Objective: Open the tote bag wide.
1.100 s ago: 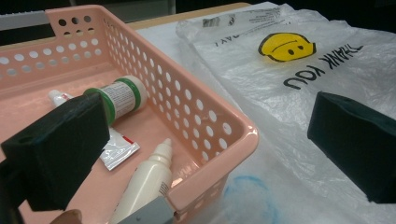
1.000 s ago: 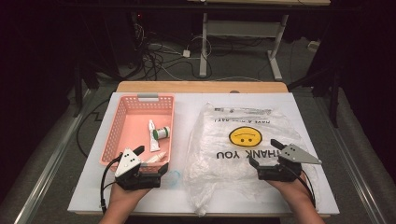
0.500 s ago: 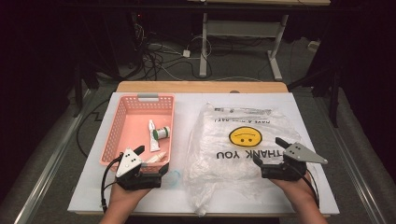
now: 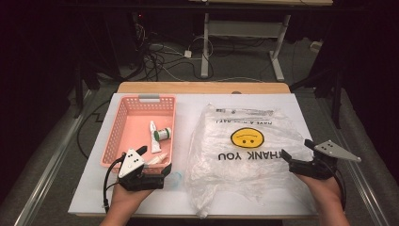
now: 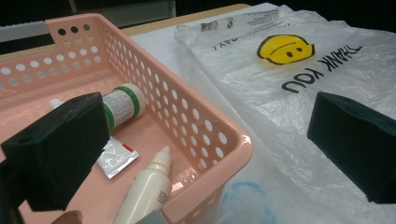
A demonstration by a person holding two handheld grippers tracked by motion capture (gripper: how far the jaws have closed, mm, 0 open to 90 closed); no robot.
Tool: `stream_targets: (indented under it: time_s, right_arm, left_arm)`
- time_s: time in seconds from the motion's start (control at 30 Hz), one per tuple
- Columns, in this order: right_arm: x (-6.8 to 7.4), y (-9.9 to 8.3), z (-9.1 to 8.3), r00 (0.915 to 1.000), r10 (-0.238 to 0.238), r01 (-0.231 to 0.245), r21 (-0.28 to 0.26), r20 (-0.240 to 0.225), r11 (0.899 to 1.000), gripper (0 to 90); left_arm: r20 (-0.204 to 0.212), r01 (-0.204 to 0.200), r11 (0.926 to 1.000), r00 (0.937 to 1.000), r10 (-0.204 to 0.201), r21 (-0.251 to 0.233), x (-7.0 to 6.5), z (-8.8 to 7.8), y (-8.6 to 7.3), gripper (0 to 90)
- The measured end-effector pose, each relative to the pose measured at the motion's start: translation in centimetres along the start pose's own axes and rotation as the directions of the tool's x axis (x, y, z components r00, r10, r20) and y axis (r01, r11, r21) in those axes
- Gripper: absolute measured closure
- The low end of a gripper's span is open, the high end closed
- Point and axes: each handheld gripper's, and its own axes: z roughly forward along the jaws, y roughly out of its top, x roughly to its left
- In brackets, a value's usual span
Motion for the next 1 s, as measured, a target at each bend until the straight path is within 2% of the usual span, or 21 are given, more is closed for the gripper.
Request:
stream_targets:
  time_s: [0.17, 0.3, 0.43, 0.5, 0.57, 0.6, 0.67, 0.7, 0.77, 0.87, 0.9, 0.93, 1.0]
  right_arm:
    - [-2.0, -0.7, -0.2, 0.9985, 0.02, -0.023, 0.049, 0.052, 0.999, 7.6]
    - [-3.7, -1.4, -0.4, 0.9937, 0.054, -0.063, 0.091, 0.098, 0.994, 12.1]
    - [-5.2, -2.4, -0.5, 0.9875, 0.094, -0.111, 0.131, 0.127, 0.985, 16.6]
    - [-5.8, -2.9, -0.2, 0.9827, 0.14, -0.158, 0.148, 0.121, 0.976, 19.0]
    - [-6.1, -3.4, 0.3, 0.9822, 0.149, -0.168, 0.188, 0.115, 0.968, 21.0]
    - [-6.1, -3.4, 0.3, 0.9822, 0.149, -0.168, 0.188, 0.115, 0.968, 21.0]
    - [-6.5, -4.0, 0.8, 0.9805, 0.158, -0.181, 0.226, 0.117, 0.957, 25.6]
    - [-6.5, -4.0, 0.8, 0.9805, 0.158, -0.181, 0.226, 0.117, 0.957, 25.6]
    - [-6.9, -4.4, 0.9, 0.9754, 0.18, -0.207, 0.248, 0.128, 0.946, 28.3]
    - [-6.8, -4.3, 1.0, 0.9767, 0.166, -0.197, 0.259, 0.136, 0.946, 31.6]
    - [-6.6, -4.4, 1.3, 0.9787, 0.158, -0.19, 0.285, 0.131, 0.94, 35.1]
    - [-6.6, -4.4, 1.3, 0.9787, 0.158, -0.19, 0.285, 0.131, 0.94, 35.1]
    - [-6.5, -4.4, 1.4, 0.9804, 0.153, -0.184, 0.295, 0.125, 0.938, 40.6]
  left_arm:
    - [0.003, -0.002, 1.0, 1.0, 0.002, 0.008, 0.0, 0.2, 0.0, 0.0]
    - [0.007, 0.0, 1.0, 1.0, 0.0, 0.007, -0.1, 0.2, 0.0, 0.0]
    - [0.008, 0.0, 1.0, 1.0, 0.0, 0.008, -0.3, 0.2, 0.0, 0.0]
    - [0.01, 0.0, 1.0, 0.9999, 0.0, 0.009, -0.3, 0.2, 0.0, 0.0]
    - [0.011, -0.003, 0.9999, 0.9999, 0.003, 0.013, -0.3, 0.3, 0.0, 0.0]
    - [0.011, -0.003, 0.9999, 0.9999, 0.003, 0.013, -0.3, 0.3, 0.0, 0.0]
    - [0.0, -0.002, 0.9995, 1.0, 0.002, 0.032, -0.3, 0.3, 0.0, 0.0]
    - [0.0, -0.002, 0.9995, 1.0, 0.002, 0.032, -0.3, 0.3, 0.0, 0.0]
    - [0.001, 0.007, 0.9995, 1.0, -0.007, 0.032, -0.2, 0.3, 0.0, 0.0]
    - [0.0, 0.008, 0.9995, 1.0, -0.008, 0.032, -0.1, 0.3, 0.0, 0.0]
    - [0.0, 0.009, 0.9994, 1.0, -0.009, 0.033, -0.1, 0.3, 0.0, 0.0]
    - [0.0, 0.008, 0.9994, 1.0, -0.008, 0.034, -0.1, 0.3, 0.0, 0.0]
    - [0.0, 0.008, 0.9994, 1.0, -0.008, 0.034, 0.0, 0.3, 0.0, 0.0]
